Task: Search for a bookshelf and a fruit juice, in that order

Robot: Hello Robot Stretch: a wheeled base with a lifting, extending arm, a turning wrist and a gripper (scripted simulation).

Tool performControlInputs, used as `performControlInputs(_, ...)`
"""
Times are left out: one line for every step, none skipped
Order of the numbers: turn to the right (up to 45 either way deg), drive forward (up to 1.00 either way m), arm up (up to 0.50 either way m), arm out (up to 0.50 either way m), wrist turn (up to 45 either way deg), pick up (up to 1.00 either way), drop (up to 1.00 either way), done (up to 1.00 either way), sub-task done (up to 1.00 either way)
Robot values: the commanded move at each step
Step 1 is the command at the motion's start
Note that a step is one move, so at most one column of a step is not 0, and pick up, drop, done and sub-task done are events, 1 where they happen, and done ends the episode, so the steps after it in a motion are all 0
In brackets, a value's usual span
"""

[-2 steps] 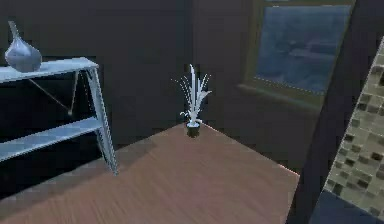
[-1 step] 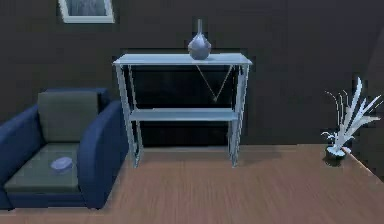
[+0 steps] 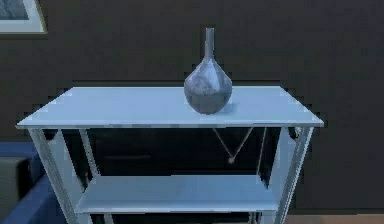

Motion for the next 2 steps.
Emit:
performControlInputs(0.0, 0.00, 0.00, 0.00, 0.0, 0.00, 0.00, 0.00, 1.00)
performControlInputs(45.0, 0.00, 0.00, 0.00, 0.0, 0.00, 0.00, 0.00, 0.00)
